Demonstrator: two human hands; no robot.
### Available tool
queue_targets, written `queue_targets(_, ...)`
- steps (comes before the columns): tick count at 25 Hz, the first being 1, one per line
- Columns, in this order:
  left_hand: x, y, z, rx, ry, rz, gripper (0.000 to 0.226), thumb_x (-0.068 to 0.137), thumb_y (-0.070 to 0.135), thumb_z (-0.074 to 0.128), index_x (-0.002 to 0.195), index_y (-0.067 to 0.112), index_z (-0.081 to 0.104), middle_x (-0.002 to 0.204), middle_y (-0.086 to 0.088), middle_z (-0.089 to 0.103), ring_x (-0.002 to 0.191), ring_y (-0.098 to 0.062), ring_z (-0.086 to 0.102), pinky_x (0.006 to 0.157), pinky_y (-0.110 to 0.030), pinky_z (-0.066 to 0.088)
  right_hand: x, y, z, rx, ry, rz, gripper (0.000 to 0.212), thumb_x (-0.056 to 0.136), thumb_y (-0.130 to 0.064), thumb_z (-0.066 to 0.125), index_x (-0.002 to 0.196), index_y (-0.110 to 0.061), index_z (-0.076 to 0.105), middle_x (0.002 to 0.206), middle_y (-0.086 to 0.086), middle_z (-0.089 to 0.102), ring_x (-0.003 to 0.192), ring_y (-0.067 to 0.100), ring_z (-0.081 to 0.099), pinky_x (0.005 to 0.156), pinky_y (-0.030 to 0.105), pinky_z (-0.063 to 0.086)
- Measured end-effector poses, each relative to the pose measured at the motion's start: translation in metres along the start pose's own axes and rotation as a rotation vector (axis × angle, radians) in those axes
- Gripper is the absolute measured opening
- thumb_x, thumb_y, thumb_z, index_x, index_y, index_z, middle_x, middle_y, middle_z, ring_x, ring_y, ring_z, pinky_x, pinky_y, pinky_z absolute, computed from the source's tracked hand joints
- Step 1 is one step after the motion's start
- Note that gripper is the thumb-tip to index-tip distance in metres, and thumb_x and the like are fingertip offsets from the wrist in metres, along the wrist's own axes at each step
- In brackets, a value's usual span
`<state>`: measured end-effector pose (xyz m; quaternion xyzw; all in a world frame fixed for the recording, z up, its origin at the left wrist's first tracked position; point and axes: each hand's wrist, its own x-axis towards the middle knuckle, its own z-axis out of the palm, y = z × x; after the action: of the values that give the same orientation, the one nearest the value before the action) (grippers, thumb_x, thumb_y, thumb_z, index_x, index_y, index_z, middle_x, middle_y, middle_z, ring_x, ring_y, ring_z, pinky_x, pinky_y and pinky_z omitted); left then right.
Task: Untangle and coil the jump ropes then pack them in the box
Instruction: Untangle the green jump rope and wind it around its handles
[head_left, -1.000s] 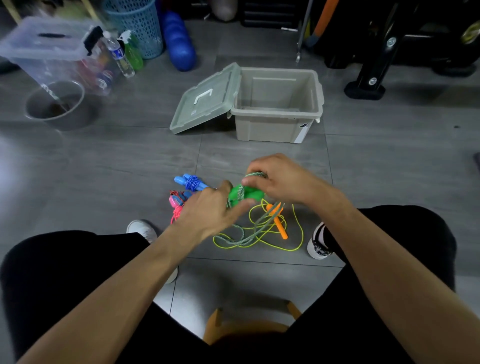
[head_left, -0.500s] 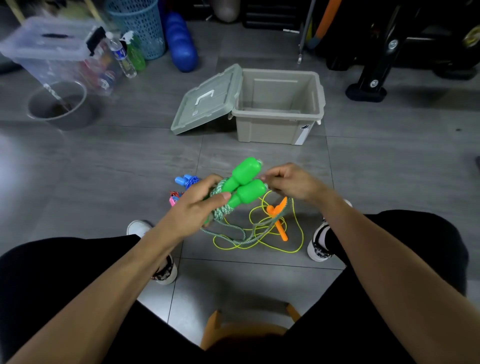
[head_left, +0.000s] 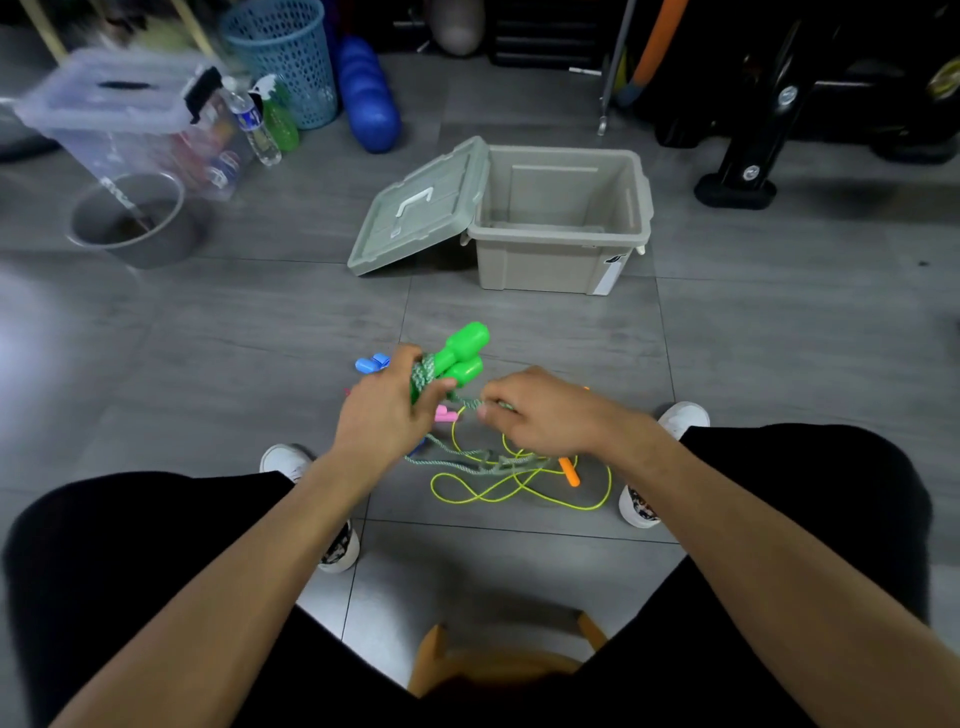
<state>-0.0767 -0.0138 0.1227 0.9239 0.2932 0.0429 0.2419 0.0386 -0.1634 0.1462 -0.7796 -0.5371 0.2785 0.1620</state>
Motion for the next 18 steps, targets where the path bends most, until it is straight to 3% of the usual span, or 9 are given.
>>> queue_targets(3,-0.002,0.002,0.009,0.121,-0.028,0.230,0.049,0.091,0.052,0.052,0.123,0.014,0.052,0.094,-0.015,0.067,0.087,-0.040,0.062,0.064,-0.039,0.043,-0.003,0.006,-0.019,-0.020,0.060,0.052,0.026,0.097,-0.031,0.047,0.081,-0.013,0.056,0.068,-0.001,0.049,0.072,0.019,0.045,0.066,0.031,0.034)
queue_targets(6,-0.003,0.003,0.012,0.130,-0.051,0.421,0.068,0.085,0.070,0.035,0.122,0.017,0.056,0.087,-0.010,0.067,0.079,-0.037,0.064,0.056,-0.033,0.036,-0.004,0.016,-0.027,0.060,0.113,0.104,0.024,0.096,-0.033,0.050,0.083,-0.016,0.061,0.066,-0.005,0.052,0.065,0.013,0.048,0.062,0.029,0.034)
queue_targets(8,-0.003,0.005,0.012,0.187,-0.061,0.421,0.074,0.078,0.078,0.031,0.119,0.021,0.056,0.083,-0.005,0.065,0.078,-0.030,0.063,0.055,-0.031,0.032,-0.003,0.015,-0.027,0.084,0.129,0.076,0.023,0.094,-0.034,0.054,0.086,-0.016,0.065,0.066,-0.007,0.053,0.063,0.005,0.048,0.059,0.027,0.035)
queue_targets(12,-0.006,0.017,0.010,0.274,-0.064,0.402,0.058,0.081,0.071,0.050,0.121,0.029,0.059,0.085,-0.002,0.067,0.084,-0.025,0.063,0.059,-0.030,0.033,0.004,0.019,-0.031,0.069,0.184,0.048,0.026,0.083,-0.041,0.068,0.077,-0.016,0.067,0.061,-0.008,0.054,0.058,0.005,0.047,0.054,0.016,0.032)
queue_targets(15,-0.006,0.011,0.004,-0.046,-0.112,0.419,0.036,0.077,0.057,0.060,0.093,0.025,0.067,0.066,0.002,0.061,0.062,-0.014,0.056,0.053,-0.030,0.037,0.009,0.042,-0.044,0.245,0.235,0.140,0.030,0.072,-0.041,0.078,0.069,-0.013,0.066,0.059,-0.001,0.051,0.053,0.008,0.039,0.052,0.024,0.031)
queue_targets(18,0.006,-0.001,-0.010,-0.532,-0.306,0.234,0.014,0.072,0.029,0.067,0.081,0.020,0.074,0.059,0.004,0.061,0.053,-0.004,0.051,0.048,-0.029,0.046,0.010,0.066,-0.045,0.434,0.262,0.169,0.021,0.080,-0.034,0.072,0.075,-0.014,0.071,0.056,-0.003,0.048,0.053,0.005,0.037,0.049,0.020,0.029)
